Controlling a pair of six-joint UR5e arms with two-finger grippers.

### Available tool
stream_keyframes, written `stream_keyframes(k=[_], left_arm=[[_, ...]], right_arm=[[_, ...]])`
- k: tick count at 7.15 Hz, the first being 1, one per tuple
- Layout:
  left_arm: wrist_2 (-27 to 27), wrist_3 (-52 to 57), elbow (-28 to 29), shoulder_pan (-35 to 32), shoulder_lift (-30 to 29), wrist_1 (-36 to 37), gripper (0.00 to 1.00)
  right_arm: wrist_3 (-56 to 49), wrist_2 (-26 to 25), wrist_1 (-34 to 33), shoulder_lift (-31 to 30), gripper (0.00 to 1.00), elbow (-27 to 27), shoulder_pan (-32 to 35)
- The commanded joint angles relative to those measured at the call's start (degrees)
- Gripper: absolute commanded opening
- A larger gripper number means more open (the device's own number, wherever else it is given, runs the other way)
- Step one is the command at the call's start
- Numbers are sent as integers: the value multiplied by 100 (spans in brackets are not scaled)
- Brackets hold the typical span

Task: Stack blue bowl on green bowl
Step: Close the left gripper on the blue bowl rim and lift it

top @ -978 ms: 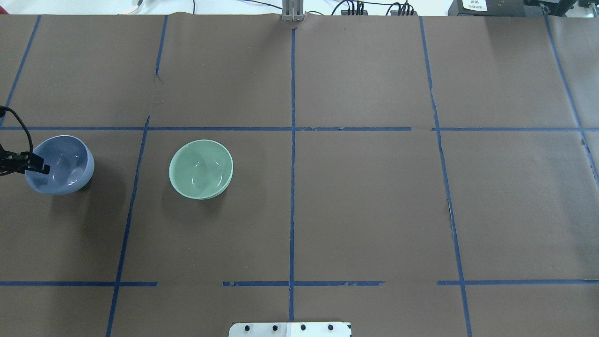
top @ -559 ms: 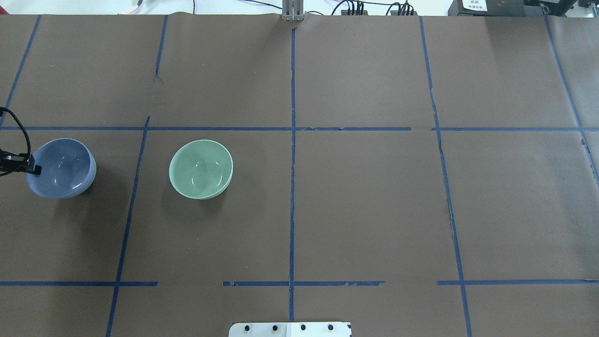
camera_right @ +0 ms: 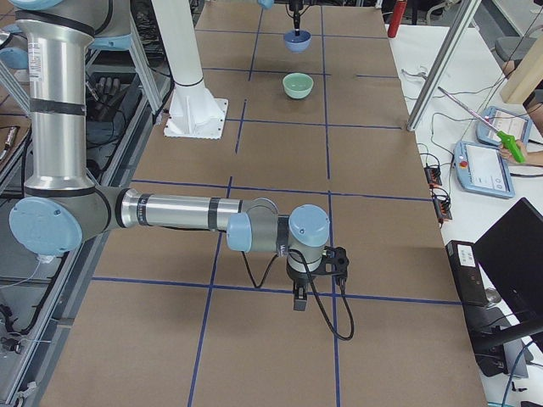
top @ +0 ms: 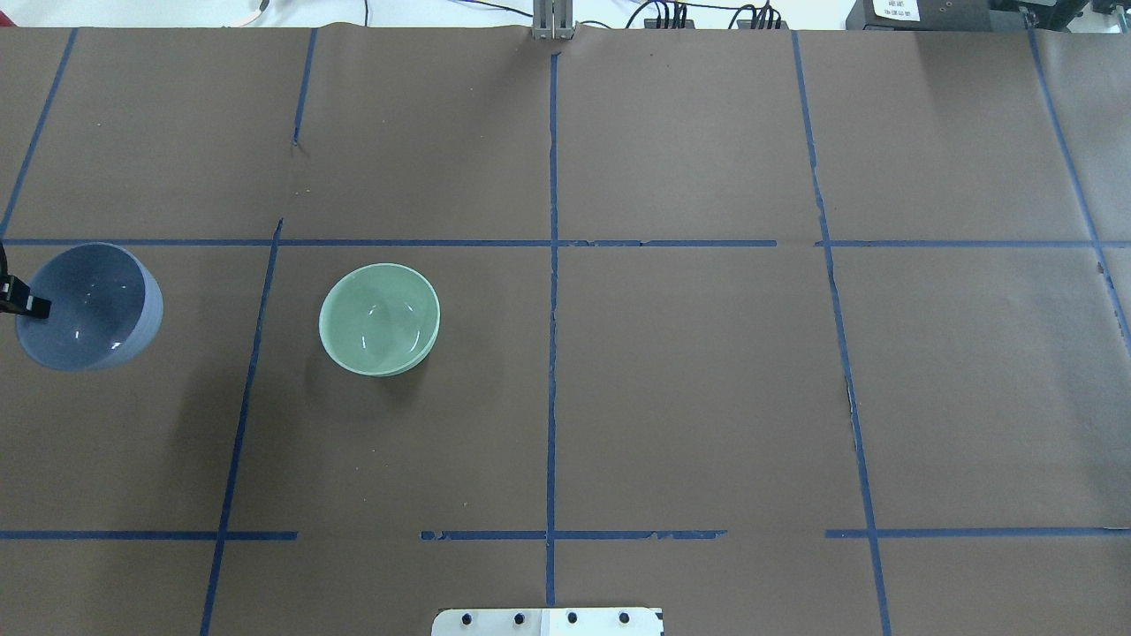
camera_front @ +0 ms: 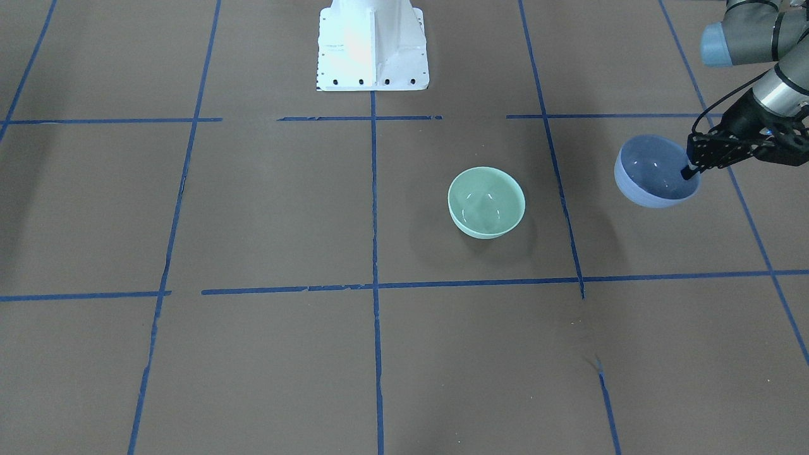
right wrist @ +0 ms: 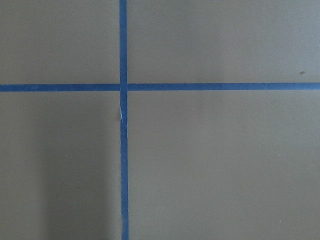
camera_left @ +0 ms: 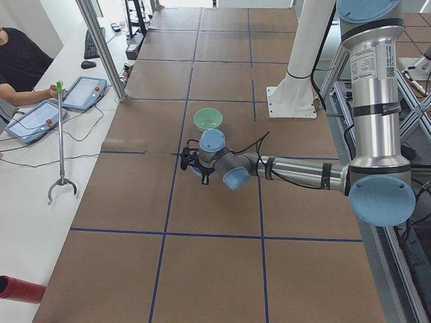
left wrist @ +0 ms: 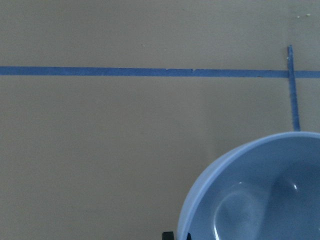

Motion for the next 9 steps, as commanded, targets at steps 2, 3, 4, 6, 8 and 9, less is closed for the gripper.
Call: stream_keyframes(k=[2, 3, 4, 6, 8, 9], left_arm=[[-99, 1457, -1571, -1121, -248, 3001, 0], [-82, 1424, -1766, -1220, -580, 3470, 0], [-116, 1075, -1838, -1160, -627, 3579, 0], [-126, -720, -1891, -313, -873, 2890, 0], [223, -2324, -1594, 892, -1677, 2499, 0], [357, -2660, -1366, 1271, -2039, 2490, 0]], right_arm=[[0, -3, 0, 0, 100, 0, 0], [0, -3, 0, 0, 100, 0, 0], [0, -3, 0, 0, 100, 0, 0], [0, -3, 0, 0, 100, 0, 0], [0, -3, 0, 0, 100, 0, 0], [9, -3, -9, 0, 100, 0, 0]])
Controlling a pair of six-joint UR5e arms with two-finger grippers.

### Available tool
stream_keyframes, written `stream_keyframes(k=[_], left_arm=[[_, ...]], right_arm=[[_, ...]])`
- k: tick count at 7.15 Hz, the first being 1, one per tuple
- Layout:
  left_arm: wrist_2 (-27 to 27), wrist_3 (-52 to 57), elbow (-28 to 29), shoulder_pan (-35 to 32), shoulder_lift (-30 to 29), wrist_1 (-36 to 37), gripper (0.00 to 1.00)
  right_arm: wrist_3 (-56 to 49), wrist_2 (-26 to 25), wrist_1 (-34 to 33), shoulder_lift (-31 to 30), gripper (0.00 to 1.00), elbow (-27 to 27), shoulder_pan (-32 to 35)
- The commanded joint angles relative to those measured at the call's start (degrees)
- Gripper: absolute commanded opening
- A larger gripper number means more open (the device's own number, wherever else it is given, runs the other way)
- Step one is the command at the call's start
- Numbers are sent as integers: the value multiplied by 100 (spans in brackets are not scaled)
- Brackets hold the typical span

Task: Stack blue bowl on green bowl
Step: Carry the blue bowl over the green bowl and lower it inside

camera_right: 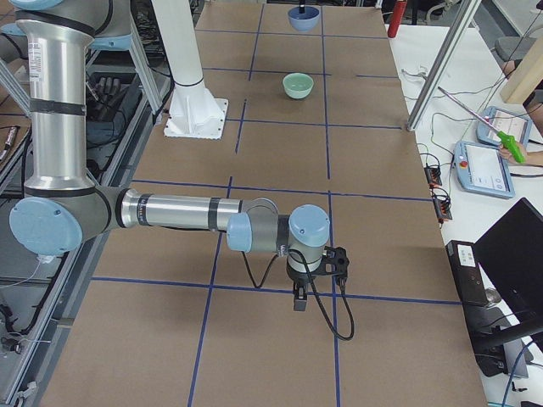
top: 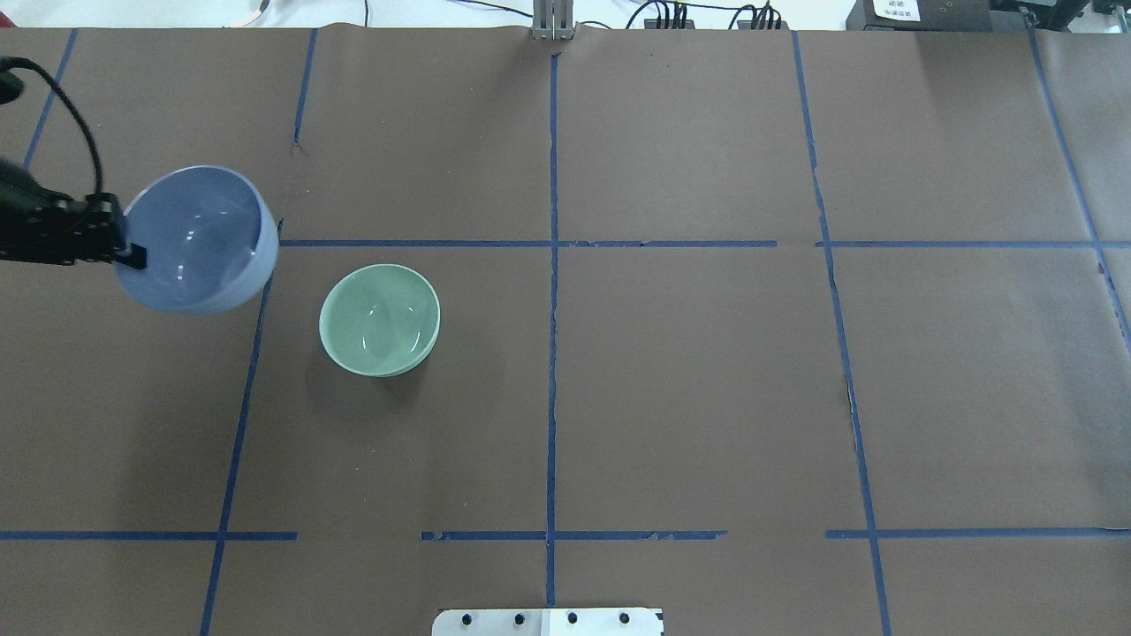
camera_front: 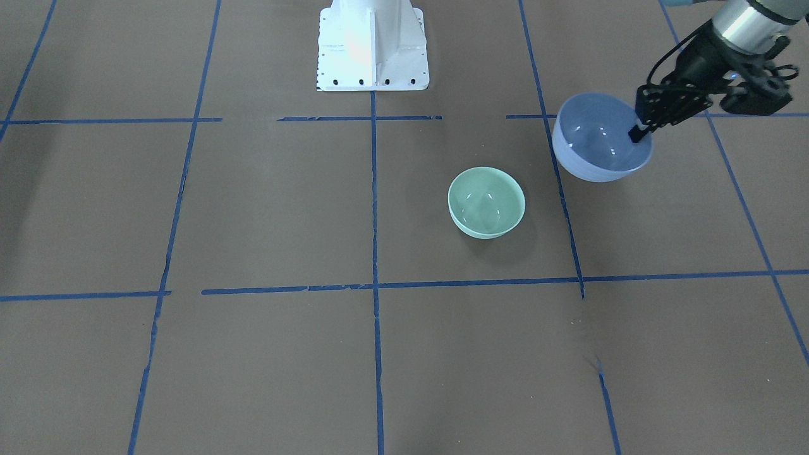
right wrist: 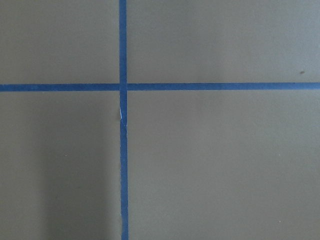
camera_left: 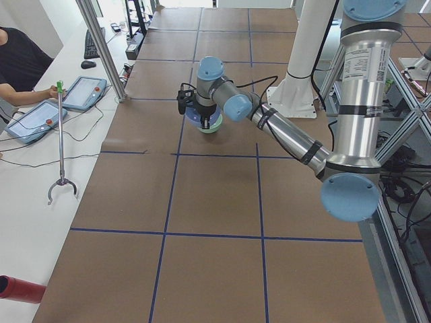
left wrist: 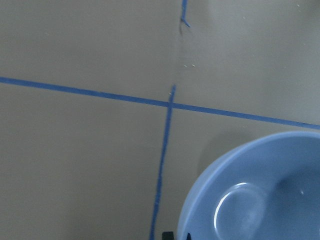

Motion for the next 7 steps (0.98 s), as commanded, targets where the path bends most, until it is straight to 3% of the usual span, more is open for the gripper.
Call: stream_keyframes(k=[1, 3, 7], left_arm=[[587, -976, 591, 878, -841, -105, 0], [1099, -1128, 1076, 1259, -941, -550, 0], [1162, -1322, 1377, 1400, -941, -914, 0]], right_arm=[[-1, 0, 2, 0, 100, 0, 0], [-1, 0, -7, 0, 100, 0, 0], [-1, 0, 2, 0, 100, 0, 0]])
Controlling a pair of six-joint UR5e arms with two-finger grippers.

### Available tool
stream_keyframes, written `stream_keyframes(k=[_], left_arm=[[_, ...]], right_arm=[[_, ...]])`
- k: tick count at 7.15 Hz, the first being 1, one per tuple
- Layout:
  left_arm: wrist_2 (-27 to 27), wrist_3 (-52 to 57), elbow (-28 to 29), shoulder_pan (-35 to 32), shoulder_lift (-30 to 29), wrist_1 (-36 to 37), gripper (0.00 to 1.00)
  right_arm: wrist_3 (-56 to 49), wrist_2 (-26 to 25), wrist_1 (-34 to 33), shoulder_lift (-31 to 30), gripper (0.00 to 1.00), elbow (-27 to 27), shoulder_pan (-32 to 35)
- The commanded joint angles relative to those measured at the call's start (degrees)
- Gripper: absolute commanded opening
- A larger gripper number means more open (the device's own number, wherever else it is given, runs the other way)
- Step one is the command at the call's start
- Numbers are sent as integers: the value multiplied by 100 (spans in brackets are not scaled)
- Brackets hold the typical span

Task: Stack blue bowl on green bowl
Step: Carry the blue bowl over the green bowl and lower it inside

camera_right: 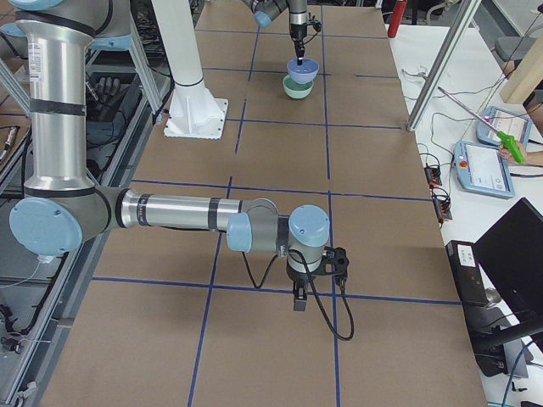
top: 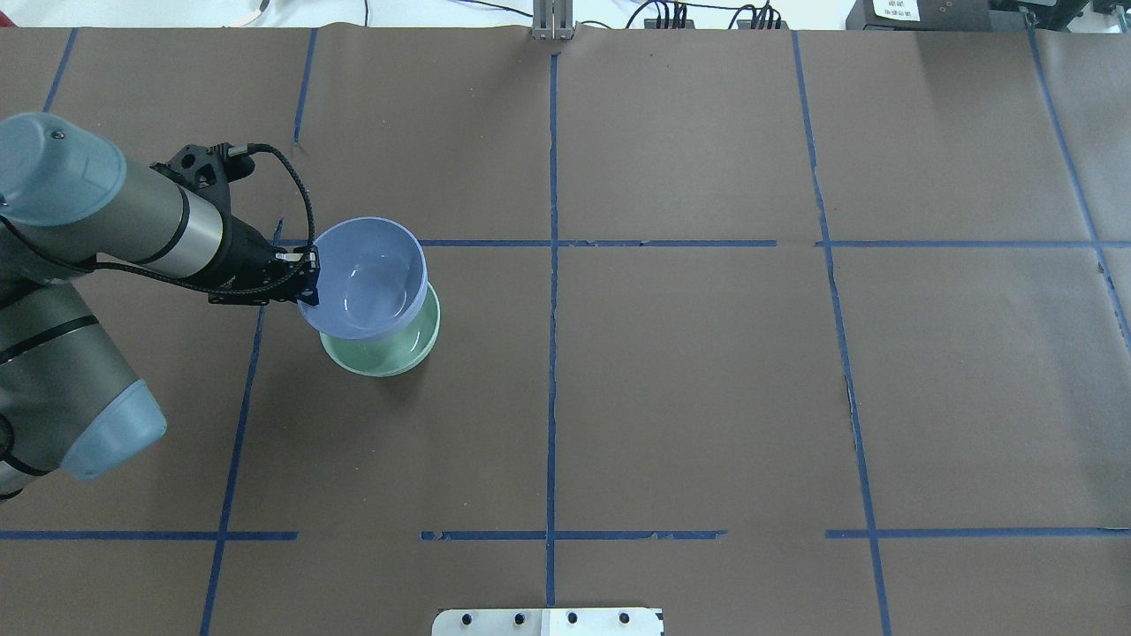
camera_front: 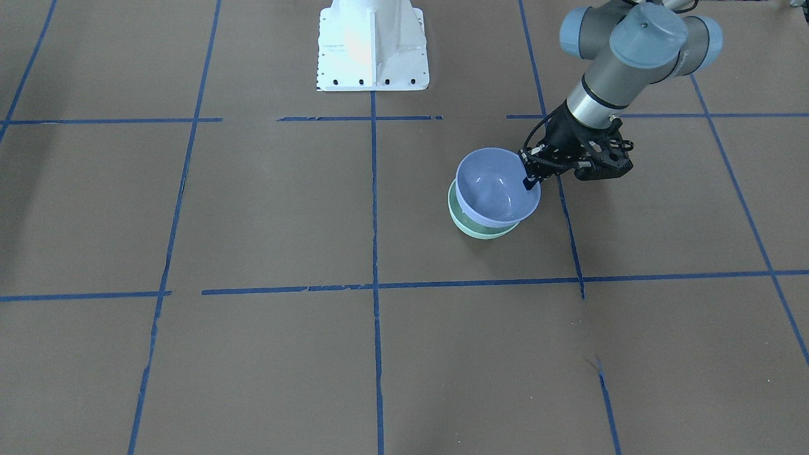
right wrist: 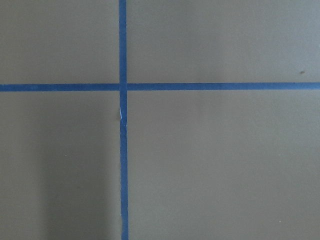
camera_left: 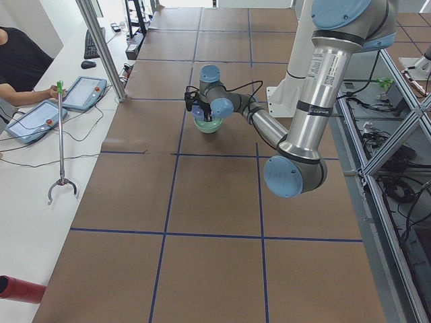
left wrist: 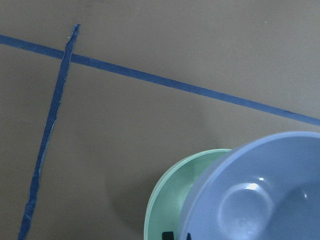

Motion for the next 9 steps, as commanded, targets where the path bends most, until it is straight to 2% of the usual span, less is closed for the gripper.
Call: stream_keyframes(k=[1, 4, 5, 6, 9], left_arm=[[8, 11, 24, 12, 4, -22, 0], [8, 29, 16, 12, 31, -22, 0], [8, 55, 50, 12, 39, -22, 68], [-18, 38, 77, 12, 31, -22, 100], [-18, 56, 25, 3, 13, -22, 100]], right_arm=[[0, 0, 0, 0, 100, 0, 0], [0, 9, 0, 0, 100, 0, 0], [0, 9, 0, 0, 100, 0, 0], [0, 0, 0, 0, 100, 0, 0], [0, 0, 0, 0, 100, 0, 0]])
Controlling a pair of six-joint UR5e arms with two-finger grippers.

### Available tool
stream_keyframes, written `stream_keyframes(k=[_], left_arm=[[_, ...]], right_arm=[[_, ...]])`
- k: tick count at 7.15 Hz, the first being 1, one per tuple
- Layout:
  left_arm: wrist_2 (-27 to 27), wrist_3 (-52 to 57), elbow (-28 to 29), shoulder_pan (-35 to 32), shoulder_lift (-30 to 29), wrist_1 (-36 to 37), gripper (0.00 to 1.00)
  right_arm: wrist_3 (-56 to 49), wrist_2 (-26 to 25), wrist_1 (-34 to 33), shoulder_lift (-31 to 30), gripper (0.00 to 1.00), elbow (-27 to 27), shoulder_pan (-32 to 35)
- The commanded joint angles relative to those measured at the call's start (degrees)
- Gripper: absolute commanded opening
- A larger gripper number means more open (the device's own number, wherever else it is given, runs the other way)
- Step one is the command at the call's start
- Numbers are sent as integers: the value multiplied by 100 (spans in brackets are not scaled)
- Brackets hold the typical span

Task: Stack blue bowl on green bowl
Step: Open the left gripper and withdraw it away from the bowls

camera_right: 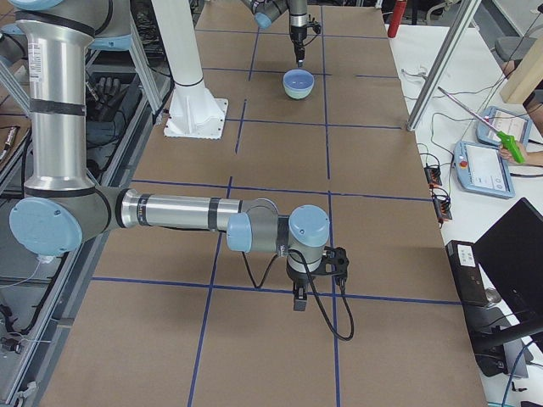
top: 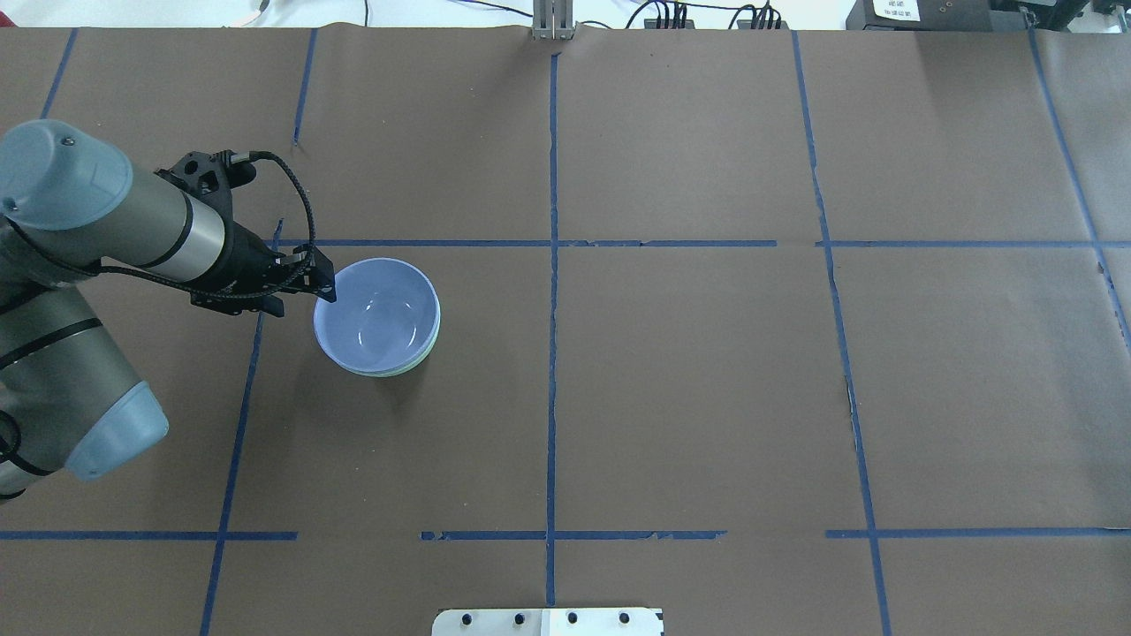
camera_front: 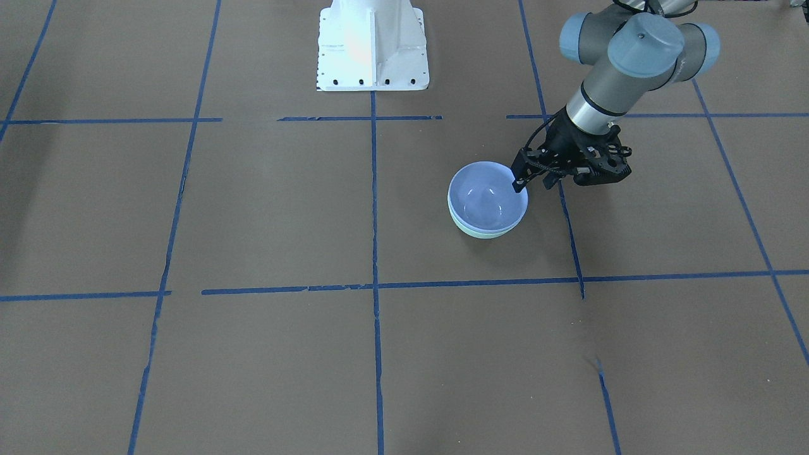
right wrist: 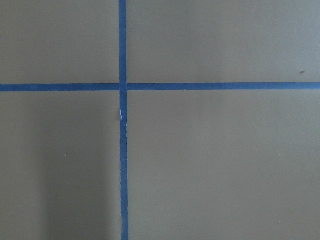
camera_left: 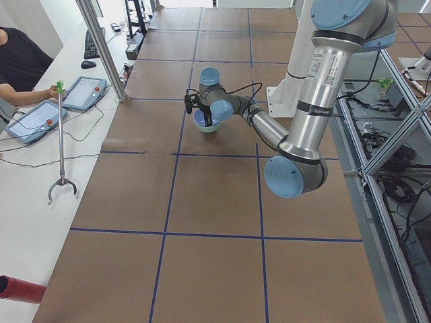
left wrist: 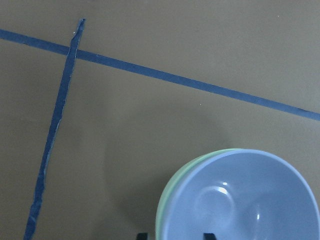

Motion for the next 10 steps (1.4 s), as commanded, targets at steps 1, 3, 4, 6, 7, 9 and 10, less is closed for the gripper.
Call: stream_keyframes(k=[1, 3, 4, 6, 7, 9, 10], left_arm=[[26, 2, -120, -25, -24, 0, 100], [44, 350, -313, -287, -7, 17, 100], [-8, 1276, -314, -706, 45, 61, 100], [-53, 3034, -183, -1663, 300, 201, 100], [-331, 4174, 18, -2217, 283, 629, 100], [-851, 6847, 859, -3308, 292, 1124, 100], [-1027, 7310, 1290, -3652, 423, 1247, 100]], right_arm=[[0, 0, 3, 0, 100, 0, 0], [0, 8, 3, 0, 100, 0, 0], [0, 0, 3, 0, 100, 0, 0], [0, 0, 3, 0, 100, 0, 0], [0, 0, 3, 0, 100, 0, 0], [0, 0, 3, 0, 100, 0, 0], [0, 0, 3, 0, 100, 0, 0]])
